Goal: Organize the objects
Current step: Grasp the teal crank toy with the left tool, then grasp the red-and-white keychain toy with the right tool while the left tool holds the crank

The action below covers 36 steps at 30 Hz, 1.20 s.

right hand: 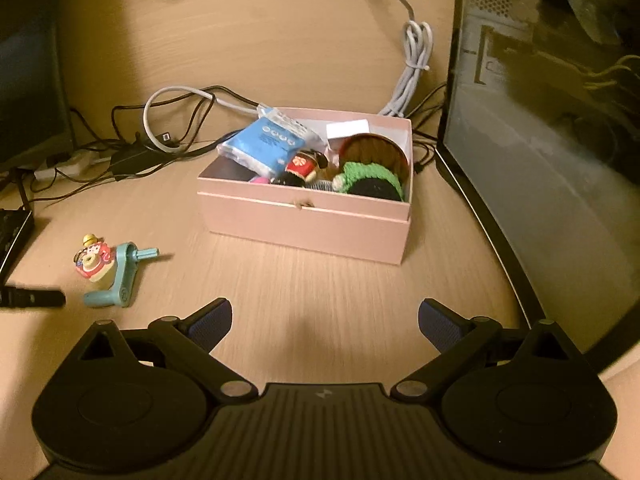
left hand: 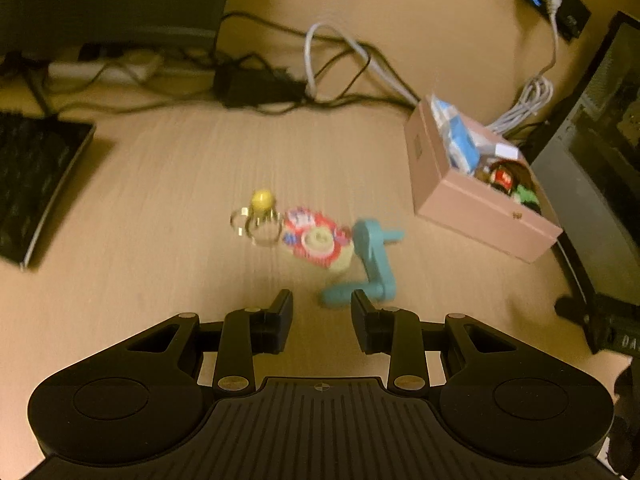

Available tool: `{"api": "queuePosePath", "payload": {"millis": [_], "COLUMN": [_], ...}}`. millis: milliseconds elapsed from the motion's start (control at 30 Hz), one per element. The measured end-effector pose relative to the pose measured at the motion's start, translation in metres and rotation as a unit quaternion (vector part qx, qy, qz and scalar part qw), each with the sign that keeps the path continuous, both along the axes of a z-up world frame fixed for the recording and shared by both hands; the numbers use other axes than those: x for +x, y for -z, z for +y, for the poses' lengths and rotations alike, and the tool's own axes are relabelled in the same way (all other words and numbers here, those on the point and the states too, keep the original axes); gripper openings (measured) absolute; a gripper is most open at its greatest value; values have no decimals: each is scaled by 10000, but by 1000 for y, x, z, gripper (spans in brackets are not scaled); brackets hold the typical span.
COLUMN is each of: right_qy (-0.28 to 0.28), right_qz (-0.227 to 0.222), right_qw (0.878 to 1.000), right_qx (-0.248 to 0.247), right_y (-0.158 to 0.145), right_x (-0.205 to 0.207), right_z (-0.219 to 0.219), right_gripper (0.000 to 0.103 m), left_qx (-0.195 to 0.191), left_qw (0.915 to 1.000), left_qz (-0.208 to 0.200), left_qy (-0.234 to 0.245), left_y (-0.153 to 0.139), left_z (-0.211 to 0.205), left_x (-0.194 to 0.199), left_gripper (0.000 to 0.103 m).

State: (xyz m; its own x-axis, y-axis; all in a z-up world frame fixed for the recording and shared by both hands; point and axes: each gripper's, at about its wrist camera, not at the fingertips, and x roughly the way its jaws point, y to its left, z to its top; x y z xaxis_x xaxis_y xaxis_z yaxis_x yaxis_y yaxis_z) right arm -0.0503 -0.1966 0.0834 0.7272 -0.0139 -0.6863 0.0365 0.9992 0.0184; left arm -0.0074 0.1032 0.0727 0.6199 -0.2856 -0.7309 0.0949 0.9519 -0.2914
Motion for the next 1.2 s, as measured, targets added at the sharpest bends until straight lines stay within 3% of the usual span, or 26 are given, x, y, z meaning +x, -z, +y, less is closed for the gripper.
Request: {"api": "queuePosePath", "payload": {"millis": [200, 367, 433, 533, 633, 700, 867, 1000, 1200], "right_qy": [60, 42, 59, 161, 219, 170, -24, -12, 7], "right_qz": [110, 120, 92, 161, 326, 308, 223, 302, 343], "right_qw": [9999, 9997, 9997, 9996, 9992, 9993, 9996, 9993, 9993], "right_qx": [-23, -186, -225, -152, -78, -97, -198, -228, -144], "right_y": [5, 6, 5, 8, 14, 14, 15, 19, 21], "right_x": [-15, -27, -31, -33, -28, -26, -30, -32, -24], "right_z": [-4, -6, -8, -15, -17, -14, -5, -6, -11], "right_gripper": [100, 101, 102, 103, 103, 103, 103, 103, 103], "left_qx": [-139, 283, 598, 438, 367, 639, 863, 1127, 711], "left_qw": [9996, 9991, 9959, 9922, 9955, 9956, 9934, 9912, 9938], "left_qz": [-89, 36, -130, -209, 62, 232, 343, 190, 379], "left_qy": [-207, 329, 666, 1149, 877, 648, 677, 661, 769], "left_y": [-7, -4, -7, -10, 1, 10, 24, 26, 25], "left_z": [4, -10, -23, -46, -64, -76, -92, -101, -93], "left_x": [30, 50, 45, 35, 43, 51, 61, 65, 51], "left_gripper": [35, 35, 35, 36, 37, 36, 36, 20, 15]}}
